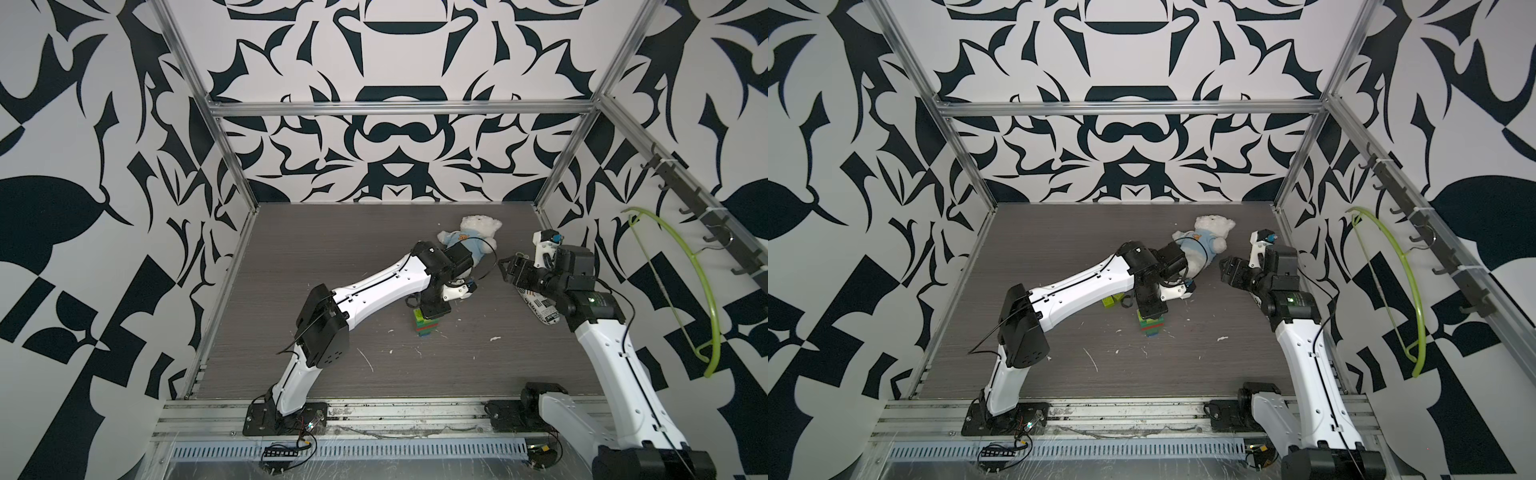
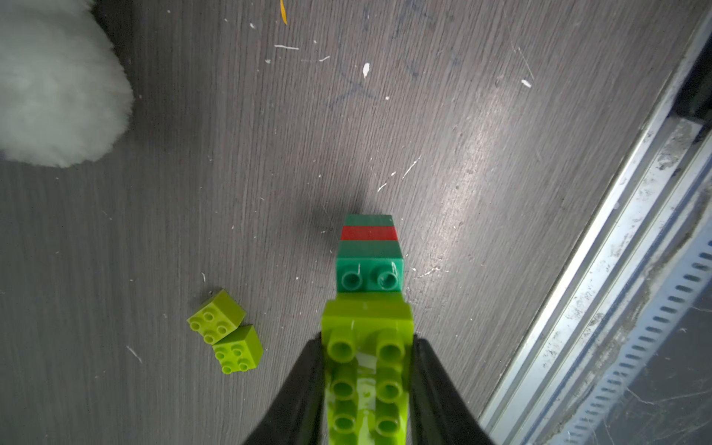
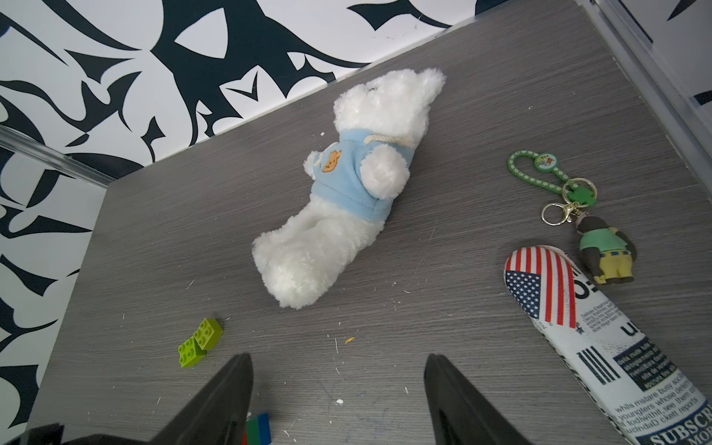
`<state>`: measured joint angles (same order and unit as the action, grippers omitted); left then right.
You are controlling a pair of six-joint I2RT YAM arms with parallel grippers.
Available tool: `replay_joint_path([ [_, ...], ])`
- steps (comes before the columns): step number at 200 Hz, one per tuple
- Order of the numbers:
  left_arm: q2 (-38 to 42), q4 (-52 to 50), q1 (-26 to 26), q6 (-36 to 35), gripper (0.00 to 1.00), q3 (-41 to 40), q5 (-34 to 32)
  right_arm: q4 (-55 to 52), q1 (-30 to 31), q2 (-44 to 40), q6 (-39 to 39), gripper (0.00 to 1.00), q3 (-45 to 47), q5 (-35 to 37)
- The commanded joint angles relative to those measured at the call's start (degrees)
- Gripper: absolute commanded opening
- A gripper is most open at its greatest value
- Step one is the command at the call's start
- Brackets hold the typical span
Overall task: Assemble a carrot with lego
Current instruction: Assemble the lego brick with the lego brick.
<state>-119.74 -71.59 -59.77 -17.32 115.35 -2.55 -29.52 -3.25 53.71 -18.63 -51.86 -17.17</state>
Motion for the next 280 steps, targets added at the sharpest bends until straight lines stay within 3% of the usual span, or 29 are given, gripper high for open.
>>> replay_joint_path([
  [1, -0.4, -0.3, 0.4, 0.7, 0.0, -1.9, 0.9, 1.7, 0.2, -0.1, 1.0, 0.75, -0.2, -0.9],
  [125, 1.0, -1.1, 0.4, 1.9, 0.0, -2.2, 0.2, 1.8, 0.2, 0.4, 1.0, 0.75, -0.3, -1.6],
  [242, 3.2, 4.3, 0.1, 3.2, 0.0, -9.0, -1.0, 1.8, 0.2, 0.5, 1.1, 0.74, -0.3, -1.6],
  [280, 2.1, 4.0, 0.1, 3.7, 0.0, -7.1, -1.6, 1.8, 0.2, 0.4, 1.0, 0.74, -0.2, -1.7],
])
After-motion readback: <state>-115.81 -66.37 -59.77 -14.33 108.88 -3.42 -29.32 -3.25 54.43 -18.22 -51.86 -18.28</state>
